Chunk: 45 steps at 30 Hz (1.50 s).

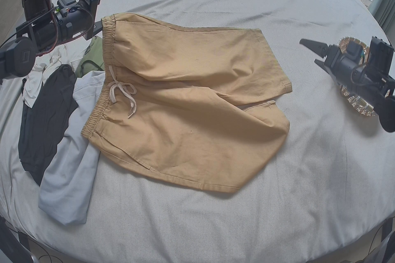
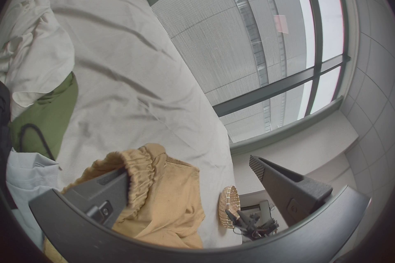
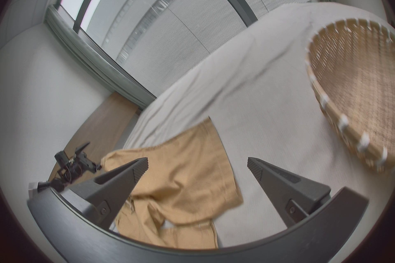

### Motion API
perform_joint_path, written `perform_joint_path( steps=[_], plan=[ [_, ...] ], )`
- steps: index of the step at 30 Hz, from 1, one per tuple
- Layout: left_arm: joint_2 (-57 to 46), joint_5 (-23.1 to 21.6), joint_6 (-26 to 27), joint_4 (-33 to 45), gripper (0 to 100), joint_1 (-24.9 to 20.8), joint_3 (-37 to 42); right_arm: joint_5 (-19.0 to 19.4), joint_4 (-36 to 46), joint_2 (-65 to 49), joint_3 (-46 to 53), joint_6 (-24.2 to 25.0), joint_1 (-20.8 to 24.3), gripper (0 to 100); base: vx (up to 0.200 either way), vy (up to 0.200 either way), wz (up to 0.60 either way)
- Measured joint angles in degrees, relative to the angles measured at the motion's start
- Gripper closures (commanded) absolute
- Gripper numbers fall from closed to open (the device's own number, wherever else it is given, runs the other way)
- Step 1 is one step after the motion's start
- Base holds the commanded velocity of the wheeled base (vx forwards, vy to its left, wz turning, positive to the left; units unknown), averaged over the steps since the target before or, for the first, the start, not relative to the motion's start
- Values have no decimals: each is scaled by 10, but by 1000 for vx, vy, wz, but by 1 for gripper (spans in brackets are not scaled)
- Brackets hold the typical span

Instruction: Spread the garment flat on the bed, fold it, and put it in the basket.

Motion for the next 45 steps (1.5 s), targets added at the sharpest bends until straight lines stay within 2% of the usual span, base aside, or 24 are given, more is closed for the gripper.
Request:
perform_joint_path(
  steps=[8, 17, 20, 27, 33, 34, 45],
  plan=[
    [1, 14, 43, 73, 0, 44, -23, 1, -80, -19, 130, -12, 17, 0, 0, 0, 0],
    [-56, 7, 51, 77, 0, 63, 29, -2, -103, 8, 163, -11, 55, 0, 0, 0, 0],
    [-88, -12, 51, 76, 0, 60, 67, -2, -106, 20, 164, -12, 64, 0, 0, 0, 0],
    [-167, -87, 50, 71, 0, 55, 174, -4, -133, 48, 162, -13, 81, 0, 0, 0, 0],
    [-220, -111, 49, 24, 0, 54, 244, -5, -147, 78, 152, -16, 99, 0, 0, 0, 0],
    [-224, -111, 49, 19, 0, 54, 249, -4, -150, 82, 150, -16, 102, 100, 0, 0, 0],
    [-263, -114, 48, 8, 0, 53, 287, -4, -209, 127, 139, -16, 113, 100, 0, 0, 0]
  ],
)
